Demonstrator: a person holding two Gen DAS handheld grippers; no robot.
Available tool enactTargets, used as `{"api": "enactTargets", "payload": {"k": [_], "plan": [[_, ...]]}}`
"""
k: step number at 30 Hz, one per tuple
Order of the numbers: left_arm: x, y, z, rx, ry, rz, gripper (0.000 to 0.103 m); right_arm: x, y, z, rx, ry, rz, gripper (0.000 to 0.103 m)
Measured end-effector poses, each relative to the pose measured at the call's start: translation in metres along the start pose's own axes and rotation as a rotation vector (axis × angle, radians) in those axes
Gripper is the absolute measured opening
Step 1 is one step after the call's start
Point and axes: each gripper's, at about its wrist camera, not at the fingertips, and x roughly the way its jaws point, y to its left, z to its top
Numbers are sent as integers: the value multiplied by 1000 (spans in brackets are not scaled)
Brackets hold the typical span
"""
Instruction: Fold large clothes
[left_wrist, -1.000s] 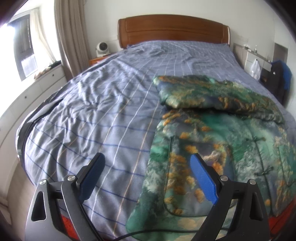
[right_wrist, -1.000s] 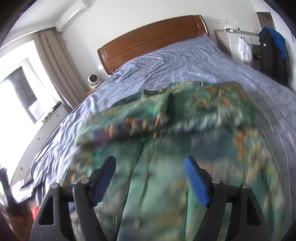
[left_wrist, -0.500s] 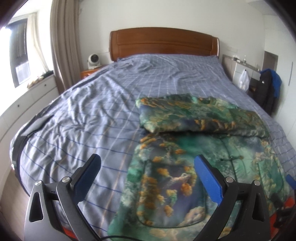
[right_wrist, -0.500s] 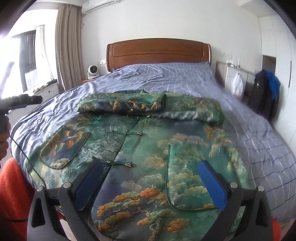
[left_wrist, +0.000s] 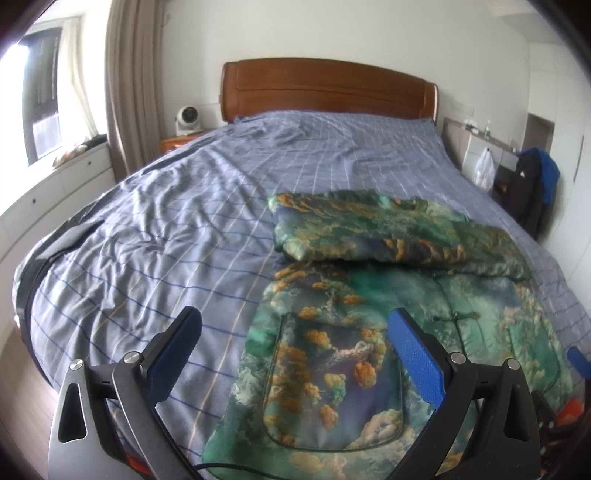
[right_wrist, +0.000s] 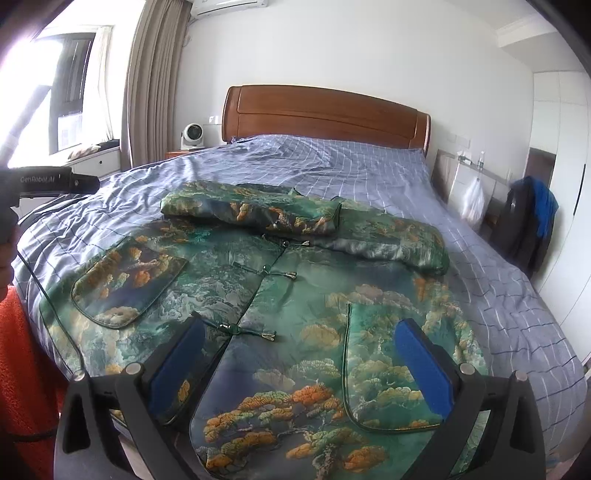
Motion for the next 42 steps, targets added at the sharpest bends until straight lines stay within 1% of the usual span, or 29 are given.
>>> {"api": "enactTargets", "payload": {"k": [5, 8, 12, 14, 16, 20, 23, 25, 28, 32, 37, 40, 42], "plan": [[-10, 10, 8, -26, -63, 25, 101, -5, 1, 5, -7, -18, -7, 102], [-16, 14, 12, -17, -92, 34, 101, -7, 0, 7, -5, -24, -7, 102], [-26, 11, 20, 53, -132, 53, 101, -11, 0, 11, -21, -30, -8, 102], [-30, 10, 26, 95, -139, 35, 101, -14, -1, 14, -46, -32, 0, 102], [-36, 11, 32, 125, -141, -3, 101, -17, -3, 17, -78, -28, 12, 102], [-46, 17, 40, 121, -120, -97, 101, -25, -10, 20, -161, -11, 19, 102], [-48, 16, 33, 56, -96, -172, 101, -32, -13, 20, -198, 1, 18, 102], [-44, 13, 22, -11, -62, -221, 101, -37, -14, 19, -200, 7, 26, 102], [-31, 5, 5, -57, 16, -273, 101, -45, -14, 18, -188, 1, 43, 102], [-22, -4, -12, -56, 49, -284, 101, -51, -12, 12, -155, -19, 29, 102], [-21, -16, -18, 25, 43, -268, 101, -51, -12, 3, -81, -29, 26, 103], [-21, -20, -21, 53, 35, -251, 101, -51, -9, -2, -54, -40, 49, 103], [-20, -22, -22, 76, 30, -229, 102, -49, -6, -4, -43, -24, 70, 103]]}}
